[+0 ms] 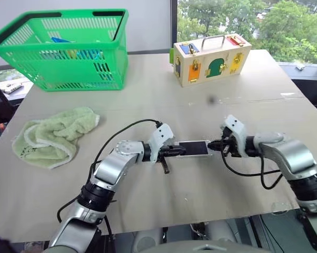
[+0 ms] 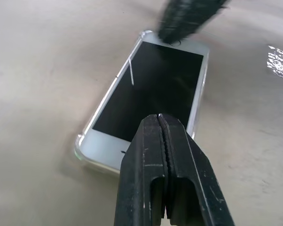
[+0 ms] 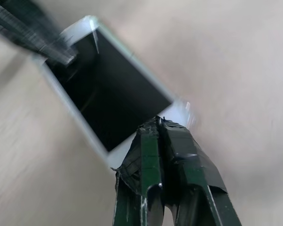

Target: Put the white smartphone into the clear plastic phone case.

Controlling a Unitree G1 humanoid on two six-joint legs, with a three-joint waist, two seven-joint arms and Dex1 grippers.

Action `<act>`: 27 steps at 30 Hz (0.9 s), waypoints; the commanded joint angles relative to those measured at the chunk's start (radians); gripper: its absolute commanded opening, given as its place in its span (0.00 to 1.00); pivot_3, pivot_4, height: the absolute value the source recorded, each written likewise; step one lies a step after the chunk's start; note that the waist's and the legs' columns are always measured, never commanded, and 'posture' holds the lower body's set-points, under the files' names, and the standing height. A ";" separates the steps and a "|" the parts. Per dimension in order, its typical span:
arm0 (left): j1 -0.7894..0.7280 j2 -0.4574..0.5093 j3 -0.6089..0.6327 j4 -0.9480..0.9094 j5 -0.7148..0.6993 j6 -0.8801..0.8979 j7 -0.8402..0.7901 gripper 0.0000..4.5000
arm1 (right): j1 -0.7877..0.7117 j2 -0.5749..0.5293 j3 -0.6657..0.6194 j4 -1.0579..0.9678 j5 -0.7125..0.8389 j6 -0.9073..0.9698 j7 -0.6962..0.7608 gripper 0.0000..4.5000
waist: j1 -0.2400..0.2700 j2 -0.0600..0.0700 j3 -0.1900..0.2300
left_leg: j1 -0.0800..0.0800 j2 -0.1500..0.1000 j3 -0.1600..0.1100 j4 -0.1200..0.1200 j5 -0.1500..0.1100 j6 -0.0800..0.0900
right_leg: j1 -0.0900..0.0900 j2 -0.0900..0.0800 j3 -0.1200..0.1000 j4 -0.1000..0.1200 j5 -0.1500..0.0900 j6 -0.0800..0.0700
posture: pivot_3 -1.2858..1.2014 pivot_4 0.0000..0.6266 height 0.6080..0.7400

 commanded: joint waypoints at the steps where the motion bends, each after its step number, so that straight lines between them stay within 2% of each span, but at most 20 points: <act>1: 0.002 0.000 -0.008 -0.024 -0.004 0.020 0.002 0.00 | 0.015 -0.030 -0.001 -0.063 0.030 0.036 0.014 0.00 | -0.001 0.000 0.001 | -0.002 0.000 0.000 0.000 0.000 0.000 | -0.002 0.000 0.000 0.000 0.000 0.000 | 0.52 0.24 1.00; 4: -0.002 -0.001 -0.007 -0.021 -0.003 0.023 0.001 0.00 | 0.012 -0.043 0.034 -0.057 0.018 0.050 0.007 0.00 | 0.001 0.000 0.001 | -0.010 0.000 -0.001 0.001 0.000 0.000 | -0.010 0.003 0.000 0.001 0.000 0.000 | 0.52 0.24 1.00; 14: -0.006 -0.001 -0.006 -0.020 0.000 0.027 0.003 0.00 | -0.064 -0.090 0.327 0.025 -0.113 0.064 0.047 0.00 | -0.002 -0.001 0.001 | -0.010 0.000 -0.001 0.001 0.000 0.000 | -0.010 0.003 0.001 0.001 0.000 0.000 | 0.52 0.24 1.00; 19: 0.006 -0.001 -0.004 -0.029 0.000 0.024 0.009 0.00 | -0.069 -0.104 0.408 0.097 -0.204 0.004 0.050 0.00 | -0.001 -0.009 -0.006 | -0.009 0.001 -0.002 0.001 0.000 0.000 | -0.010 0.003 -0.001 0.001 0.000 0.000 | 0.52 0.24 1.00; 22: 0.020 -0.005 0.008 -0.036 -0.005 0.008 0.014 0.00 | -0.035 -0.093 0.351 0.096 -0.214 -0.068 0.031 0.00 | -0.001 -0.013 -0.009 | -0.008 0.001 -0.002 0.001 0.000 0.000 | -0.009 0.002 0.000 0.001 0.000 0.000 | 0.52 0.24 1.00; 25: 0.051 -0.012 0.035 -0.055 -0.020 -0.041 0.015 0.00 | 0.052 -0.008 0.159 0.076 -0.144 -0.299 -0.005 0.00 | 0.001 -0.017 -0.011 | -0.008 0.001 -0.002 0.001 0.000 0.000 | -0.009 -0.003 -0.001 0.001 0.000 0.000 | 0.52 0.24 1.00; 27: 0.079 -0.022 0.057 -0.073 -0.022 -0.093 0.028 0.00 | 0.110 0.028 0.060 0.050 -0.120 -0.411 -0.018 0.00 | 0.001 -0.010 -0.006 | -0.009 0.001 -0.001 0.001 0.000 -0.001 | -0.010 -0.005 -0.002 0.001 0.000 0.000 | 0.52 0.24 1.00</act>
